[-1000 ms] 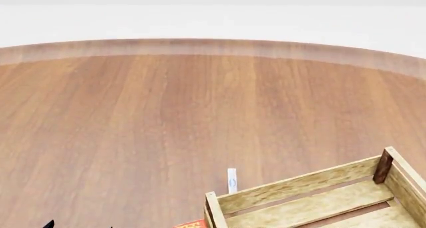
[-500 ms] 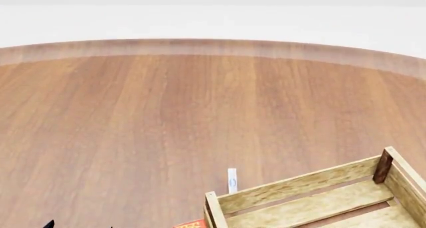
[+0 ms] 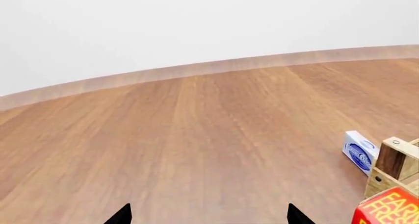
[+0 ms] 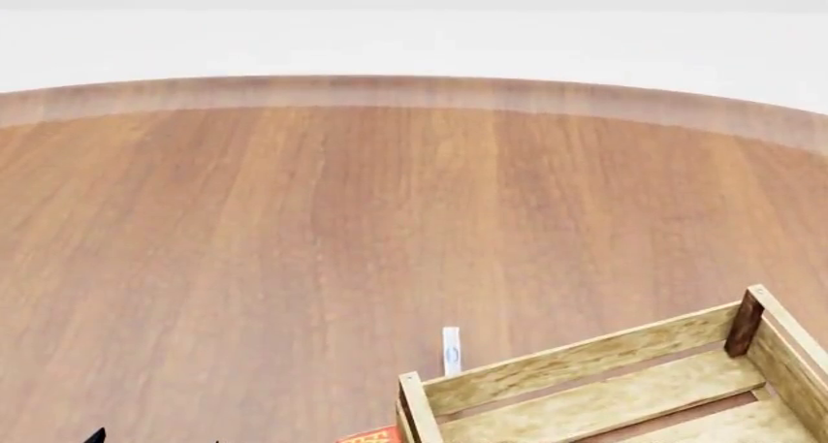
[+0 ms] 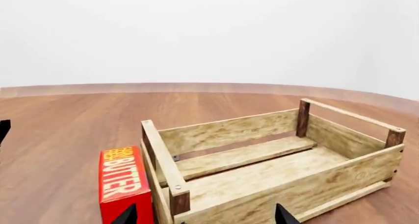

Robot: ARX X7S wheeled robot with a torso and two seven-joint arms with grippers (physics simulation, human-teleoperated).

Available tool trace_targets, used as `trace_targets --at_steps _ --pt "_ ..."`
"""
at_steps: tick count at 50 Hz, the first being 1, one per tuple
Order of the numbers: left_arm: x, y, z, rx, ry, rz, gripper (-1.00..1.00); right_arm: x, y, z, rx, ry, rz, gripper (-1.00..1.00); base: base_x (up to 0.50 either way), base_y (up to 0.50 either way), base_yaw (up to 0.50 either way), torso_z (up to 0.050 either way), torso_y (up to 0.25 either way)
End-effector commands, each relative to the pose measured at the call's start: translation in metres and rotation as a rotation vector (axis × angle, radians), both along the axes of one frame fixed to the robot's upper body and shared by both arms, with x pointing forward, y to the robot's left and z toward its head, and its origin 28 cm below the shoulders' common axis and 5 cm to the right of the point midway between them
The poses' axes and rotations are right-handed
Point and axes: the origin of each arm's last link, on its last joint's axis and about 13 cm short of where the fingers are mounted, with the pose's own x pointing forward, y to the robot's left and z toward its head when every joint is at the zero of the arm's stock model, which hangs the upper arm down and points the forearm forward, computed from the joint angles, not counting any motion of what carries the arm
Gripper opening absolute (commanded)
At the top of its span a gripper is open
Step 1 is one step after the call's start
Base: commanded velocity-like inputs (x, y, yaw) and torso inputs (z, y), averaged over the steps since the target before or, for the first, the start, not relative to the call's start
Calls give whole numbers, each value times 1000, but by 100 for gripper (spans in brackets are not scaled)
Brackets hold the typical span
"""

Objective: Pick up the tomato sauce, and put it in the wooden tray.

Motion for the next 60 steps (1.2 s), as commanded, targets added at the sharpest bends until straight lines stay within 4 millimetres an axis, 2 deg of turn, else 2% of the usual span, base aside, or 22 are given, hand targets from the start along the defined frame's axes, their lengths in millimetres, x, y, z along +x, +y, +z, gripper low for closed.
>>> trace_targets --at_steps 1,15,40,60 --pt "1 -1 2 -38 -29 3 100 -7 5 -14 10 40 -9 100 0 0 0 0 0" --pt "2 0 0 -39 -29 2 100 -5 8 -28 19 110 -3 100 0 0 0 0 0" --pt "1 -1 2 -36 -30 2 100 -9 4 -30 18 100 -41 100 0 0 0 0 0" --pt "1 -1 1 -36 -30 2 100 -8 3 -41 27 140 -58 100 0 0 0 0 0"
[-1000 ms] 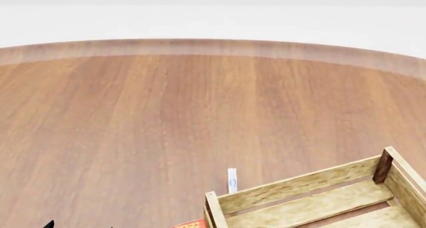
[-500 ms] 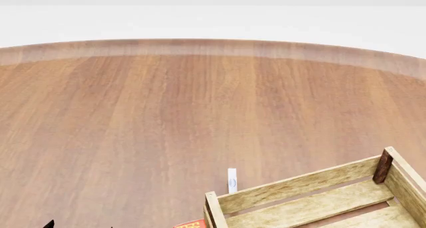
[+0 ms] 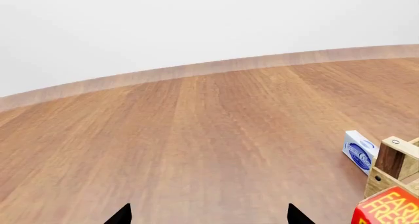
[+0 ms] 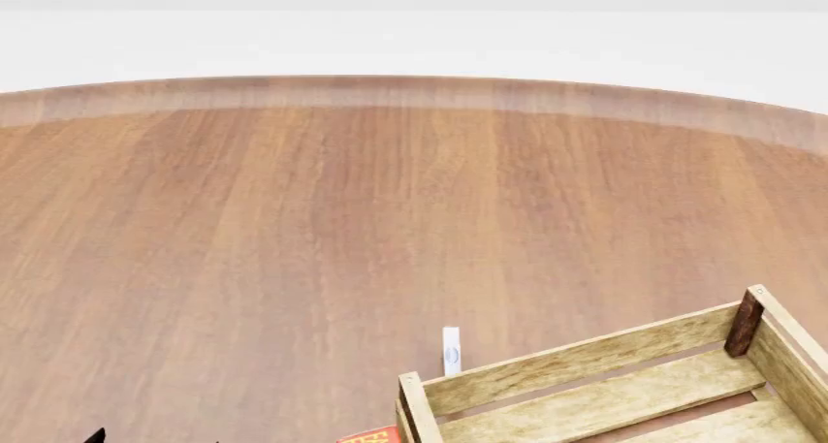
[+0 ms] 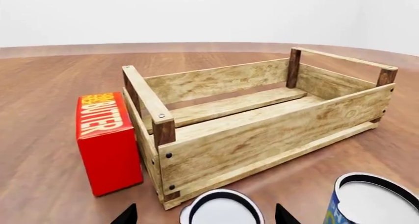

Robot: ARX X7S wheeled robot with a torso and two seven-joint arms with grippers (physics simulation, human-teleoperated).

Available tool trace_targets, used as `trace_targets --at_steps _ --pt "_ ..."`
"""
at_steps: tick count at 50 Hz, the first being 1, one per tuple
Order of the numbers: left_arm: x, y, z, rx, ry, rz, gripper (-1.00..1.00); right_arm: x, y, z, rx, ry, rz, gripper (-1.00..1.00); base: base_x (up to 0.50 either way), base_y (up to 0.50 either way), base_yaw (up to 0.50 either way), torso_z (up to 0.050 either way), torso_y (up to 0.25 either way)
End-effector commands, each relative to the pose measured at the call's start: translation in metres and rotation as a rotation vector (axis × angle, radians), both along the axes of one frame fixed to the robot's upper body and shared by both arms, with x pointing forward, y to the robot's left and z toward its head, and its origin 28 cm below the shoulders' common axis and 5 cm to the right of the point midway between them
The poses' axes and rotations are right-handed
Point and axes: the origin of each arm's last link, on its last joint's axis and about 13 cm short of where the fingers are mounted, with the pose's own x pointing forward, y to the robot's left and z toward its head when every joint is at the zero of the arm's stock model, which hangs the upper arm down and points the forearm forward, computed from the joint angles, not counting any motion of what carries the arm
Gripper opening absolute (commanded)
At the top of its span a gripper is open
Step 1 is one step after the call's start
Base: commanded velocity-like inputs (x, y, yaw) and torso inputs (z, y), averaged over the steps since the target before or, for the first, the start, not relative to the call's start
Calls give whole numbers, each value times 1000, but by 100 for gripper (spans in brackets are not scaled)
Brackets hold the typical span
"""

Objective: Pick up the tomato sauce, and put it in the wooden tray.

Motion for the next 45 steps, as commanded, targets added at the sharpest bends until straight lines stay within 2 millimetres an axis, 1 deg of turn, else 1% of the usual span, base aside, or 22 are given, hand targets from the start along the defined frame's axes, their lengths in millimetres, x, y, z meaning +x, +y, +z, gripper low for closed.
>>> trace_targets --at_steps 1,8,24,45 --pt "2 -1 1 -40 -30 3 100 2 -1 -4 9 14 -6 100 0 0 0 0 0" --pt "1 -1 1 -40 -30 2 100 7 -2 -8 13 32 -15 100 0 0 0 0 0" --pt "2 -1 2 -41 -31 2 100 11 -1 -13 34 63 -2 100 0 0 0 0 0" --pt "1 -1 1 -41 -32 4 100 11 -2 -16 77 90 -2 100 0 0 0 0 0"
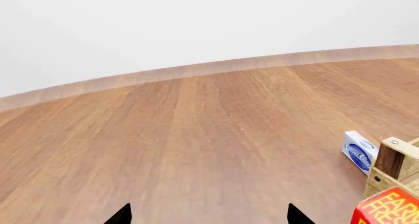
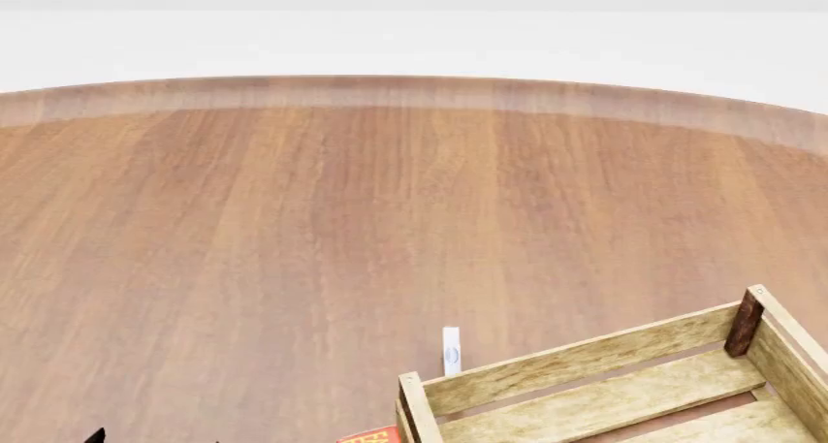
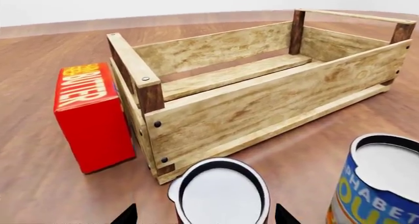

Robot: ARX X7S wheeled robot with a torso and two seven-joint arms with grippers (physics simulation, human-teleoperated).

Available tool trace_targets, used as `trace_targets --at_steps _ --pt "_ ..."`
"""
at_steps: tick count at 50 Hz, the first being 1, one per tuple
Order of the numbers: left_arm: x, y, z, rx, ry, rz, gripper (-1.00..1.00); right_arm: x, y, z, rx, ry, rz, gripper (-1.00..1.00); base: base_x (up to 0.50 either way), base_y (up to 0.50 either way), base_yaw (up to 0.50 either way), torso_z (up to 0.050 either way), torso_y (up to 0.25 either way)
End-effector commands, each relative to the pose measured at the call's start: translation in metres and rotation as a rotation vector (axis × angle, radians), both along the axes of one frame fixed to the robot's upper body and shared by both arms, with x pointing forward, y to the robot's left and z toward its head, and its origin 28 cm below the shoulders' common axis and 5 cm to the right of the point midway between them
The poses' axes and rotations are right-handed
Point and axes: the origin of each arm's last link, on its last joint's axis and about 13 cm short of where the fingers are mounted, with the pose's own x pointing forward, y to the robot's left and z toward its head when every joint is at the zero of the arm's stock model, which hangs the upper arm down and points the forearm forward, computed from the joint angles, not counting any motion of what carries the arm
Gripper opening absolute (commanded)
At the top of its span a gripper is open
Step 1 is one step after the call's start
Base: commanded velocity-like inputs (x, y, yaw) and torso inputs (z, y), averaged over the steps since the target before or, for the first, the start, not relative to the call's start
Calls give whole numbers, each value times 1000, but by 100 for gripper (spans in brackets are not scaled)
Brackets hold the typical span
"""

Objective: Pick up the tomato sauce, and put it in the wooden tray.

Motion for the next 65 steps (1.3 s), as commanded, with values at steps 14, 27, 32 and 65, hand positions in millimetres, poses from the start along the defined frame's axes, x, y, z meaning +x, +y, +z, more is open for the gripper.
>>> trace_targets --at_steps 14,27,32,65 --pt "2 -1 0 -41 -30 3 100 10 1 -15 -9 51 19 100 0 0 0 0 0" --pt "2 0 -1 -41 -30 3 100 12 -3 -15 0 50 -16 100 0 0 0 0 0" --pt "2 0 0 -41 -31 4 100 12 -3 -15 -1 46 -18 100 0 0 0 0 0" --pt "2 -1 -1 -37 -34 5 100 15 -6 -17 19 56 -41 -100 0 0 0 0 0"
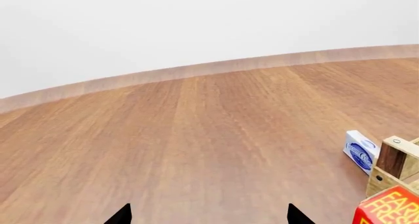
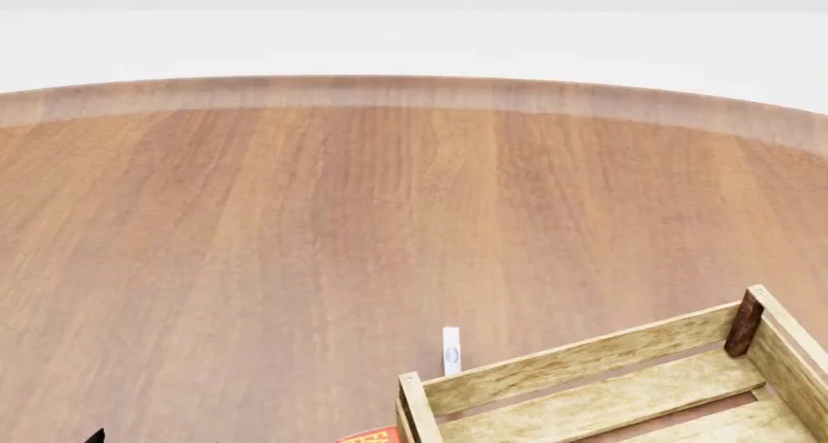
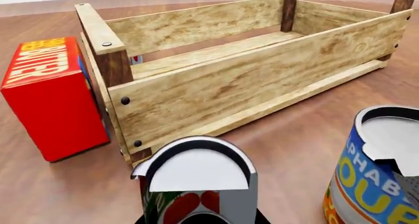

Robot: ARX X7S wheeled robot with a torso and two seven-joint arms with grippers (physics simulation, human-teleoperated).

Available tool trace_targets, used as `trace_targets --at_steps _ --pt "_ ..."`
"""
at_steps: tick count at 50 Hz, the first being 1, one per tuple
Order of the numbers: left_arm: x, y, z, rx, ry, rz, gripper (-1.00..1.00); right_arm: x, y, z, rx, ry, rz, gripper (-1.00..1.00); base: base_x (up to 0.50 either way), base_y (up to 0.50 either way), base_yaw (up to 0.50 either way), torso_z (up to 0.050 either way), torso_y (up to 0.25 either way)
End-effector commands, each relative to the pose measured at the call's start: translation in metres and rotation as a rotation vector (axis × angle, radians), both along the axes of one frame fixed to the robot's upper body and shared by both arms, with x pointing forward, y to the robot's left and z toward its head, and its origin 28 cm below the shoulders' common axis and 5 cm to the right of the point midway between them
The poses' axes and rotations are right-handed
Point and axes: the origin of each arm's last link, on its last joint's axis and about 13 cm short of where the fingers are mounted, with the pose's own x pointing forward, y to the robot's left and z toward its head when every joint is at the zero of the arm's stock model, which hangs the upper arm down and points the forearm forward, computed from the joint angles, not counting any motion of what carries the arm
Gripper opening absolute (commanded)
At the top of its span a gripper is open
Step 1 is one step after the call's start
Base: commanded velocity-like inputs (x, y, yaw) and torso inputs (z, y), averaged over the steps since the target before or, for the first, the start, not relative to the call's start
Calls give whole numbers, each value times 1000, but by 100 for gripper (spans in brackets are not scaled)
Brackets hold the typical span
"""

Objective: Pick up the tomato sauce, and put it in the wooden tray.

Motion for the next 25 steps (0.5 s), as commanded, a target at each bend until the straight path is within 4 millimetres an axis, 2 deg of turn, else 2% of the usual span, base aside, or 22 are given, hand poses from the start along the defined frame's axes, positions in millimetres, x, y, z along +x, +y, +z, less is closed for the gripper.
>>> trace_targets --at_steps 1,12,21,25 --pt "2 -1 1 -40 -32 4 100 2 0 0 13 -3 -5 -100 0 0 0 0 0" --pt "1 -1 2 -41 -33 4 100 1 2 5 3 -22 17 -100 1 0 0 0 0" --pt "1 0 1 -42 -32 4 100 -11 5 34 -36 -157 39 -100 0 0 0 0 0" --pt "1 0 1 -41 -32 5 100 -13 6 40 -32 -182 43 -100 0 0 0 0 0"
